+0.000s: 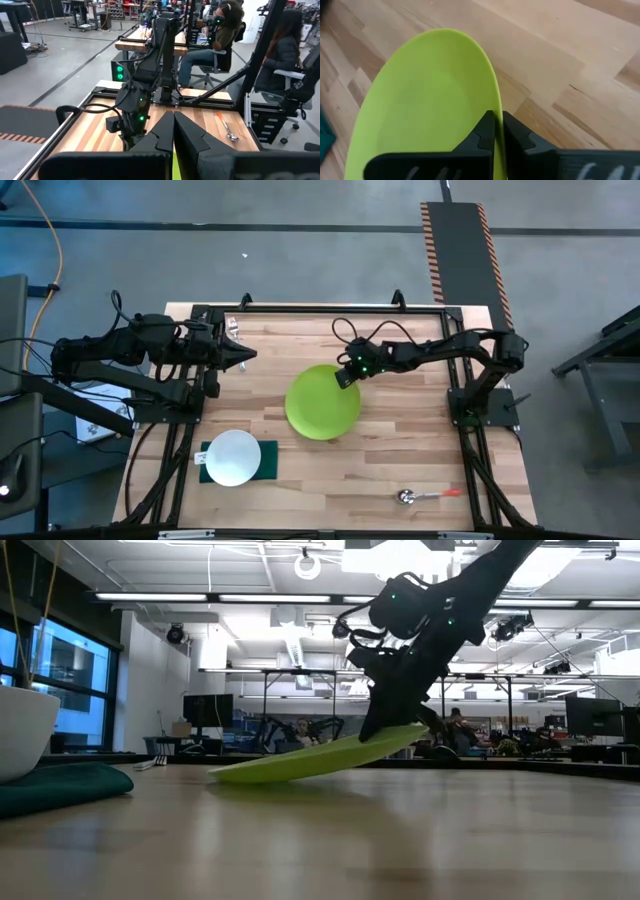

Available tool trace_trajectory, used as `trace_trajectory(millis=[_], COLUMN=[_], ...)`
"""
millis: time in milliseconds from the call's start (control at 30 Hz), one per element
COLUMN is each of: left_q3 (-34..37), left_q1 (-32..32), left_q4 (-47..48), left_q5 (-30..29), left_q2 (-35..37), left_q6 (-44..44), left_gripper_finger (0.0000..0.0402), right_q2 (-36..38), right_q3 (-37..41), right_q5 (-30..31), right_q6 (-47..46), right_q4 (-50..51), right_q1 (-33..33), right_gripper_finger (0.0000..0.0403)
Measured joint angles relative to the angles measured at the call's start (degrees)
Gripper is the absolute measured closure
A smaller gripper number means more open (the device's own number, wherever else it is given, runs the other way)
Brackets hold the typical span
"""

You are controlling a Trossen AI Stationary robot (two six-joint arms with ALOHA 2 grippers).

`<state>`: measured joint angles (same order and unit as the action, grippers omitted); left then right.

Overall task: Set table place
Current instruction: Move the green plate to the center of the table

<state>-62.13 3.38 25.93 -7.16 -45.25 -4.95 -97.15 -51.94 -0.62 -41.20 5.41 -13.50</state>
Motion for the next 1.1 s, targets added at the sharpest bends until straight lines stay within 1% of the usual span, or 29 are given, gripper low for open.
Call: trace_trajectory(millis=[300, 433, 533, 933, 1000, 1100], left_q3=[0.0, 0.0, 0.0, 0.0, 0.0, 0.0], left_q1=[0.0, 0.0, 0.0, 0.0, 0.0, 0.0], left_q4=[0.0, 0.0, 0.0, 0.0, 0.0, 0.0], left_q5=[0.0, 0.0, 0.0, 0.0, 0.0, 0.0], left_q2=[0.0, 0.0, 0.0, 0.0, 0.0, 0.0], left_q6=[0.0, 0.0, 0.0, 0.0, 0.0, 0.0], left_gripper_finger=[0.0401, 0.0401, 0.0401, 0.0401, 0.0401, 0.0401], right_q2=[0.0, 0.0, 0.0, 0.3, 1.6, 6.0], right_q3=[0.0, 0.0, 0.0, 0.0, 0.0, 0.0], right_q5=[0.1, 0.2, 0.5, 0.7, 1.6, 3.9], right_q6=[-0.4, -0.4, -0.3, -0.3, 0.2, 1.8], right_q4=[0.0, 0.1, 0.3, 0.3, 1.7, 6.3], right_q1=[0.0, 0.0, 0.0, -0.1, -0.4, -1.1], right_gripper_finger=[0.0401, 0.0387, 0.0369, 0.0272, 0.0259, 0.0243])
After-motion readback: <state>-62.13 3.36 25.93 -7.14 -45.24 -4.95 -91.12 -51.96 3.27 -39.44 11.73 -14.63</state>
